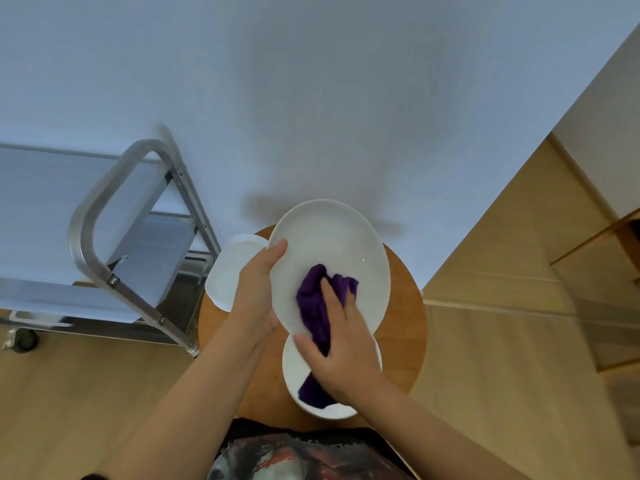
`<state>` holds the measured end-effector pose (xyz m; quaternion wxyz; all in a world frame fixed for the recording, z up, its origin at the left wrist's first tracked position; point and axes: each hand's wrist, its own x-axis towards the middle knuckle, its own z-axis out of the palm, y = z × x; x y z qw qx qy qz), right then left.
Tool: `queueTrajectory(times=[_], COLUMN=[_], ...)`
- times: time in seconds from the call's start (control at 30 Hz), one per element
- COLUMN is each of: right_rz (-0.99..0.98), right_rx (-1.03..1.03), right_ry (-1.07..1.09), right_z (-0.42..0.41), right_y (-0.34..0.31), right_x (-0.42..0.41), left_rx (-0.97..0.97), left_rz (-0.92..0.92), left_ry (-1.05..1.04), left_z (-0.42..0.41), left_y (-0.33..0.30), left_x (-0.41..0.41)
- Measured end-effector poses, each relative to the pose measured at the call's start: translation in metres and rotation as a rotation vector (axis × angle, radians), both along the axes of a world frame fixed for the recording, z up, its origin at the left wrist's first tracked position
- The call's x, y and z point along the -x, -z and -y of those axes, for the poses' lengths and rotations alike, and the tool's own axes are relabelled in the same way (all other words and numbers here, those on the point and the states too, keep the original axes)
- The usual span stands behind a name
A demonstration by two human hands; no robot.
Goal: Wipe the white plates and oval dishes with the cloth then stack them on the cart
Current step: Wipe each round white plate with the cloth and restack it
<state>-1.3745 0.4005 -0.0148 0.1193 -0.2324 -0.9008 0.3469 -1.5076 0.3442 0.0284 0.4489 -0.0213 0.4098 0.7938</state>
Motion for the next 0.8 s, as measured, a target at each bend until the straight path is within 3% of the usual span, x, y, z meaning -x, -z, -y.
queueTrajectory(times=[0.17, 0.27, 0.33, 0.43, 0.57, 0.67, 0.8], right_rz=[0.103, 0.044, -0.023, -0.125, -0.154, -0.137, -0.056], right_rx=[-0.114, -0.174, -0.224, -0.384, -0.627, -0.624, -0.421], right_ry=[-0.037, 0.028, -0.005, -0.11, -0.382, -0.371, -0.099], right_z=[0.005, 0.0, -0.006, -0.023, -0.039, -0.039, -0.009], right_y=[0.005, 0.003, -0.001, -0.01, -0.015, -0.013, -0.012], right_x=[0.012, 0.013, 0.008, -0.002, -0.011, -0.015, 0.002], left_rx=[0.295, 0.367, 0.344, 0.402, 0.531, 0.551, 0.372], left_rz=[0.011, -0.024, -0.042, -0.21, -0.163, -0.144, 0.043], left_ry=[-0.215, -0.266, -0.196, 0.075, 0.206, 0.167, 0.016], left_z=[-0.009, -0.016, -0.014, -0.006, 0.0, 0.0, -0.016], left_y=[-0.001, -0.001, -0.003, -0.016, -0.033, -0.028, -0.016], left_x=[-0.016, -0.026, -0.023, 0.012, 0.054, 0.051, 0.009])
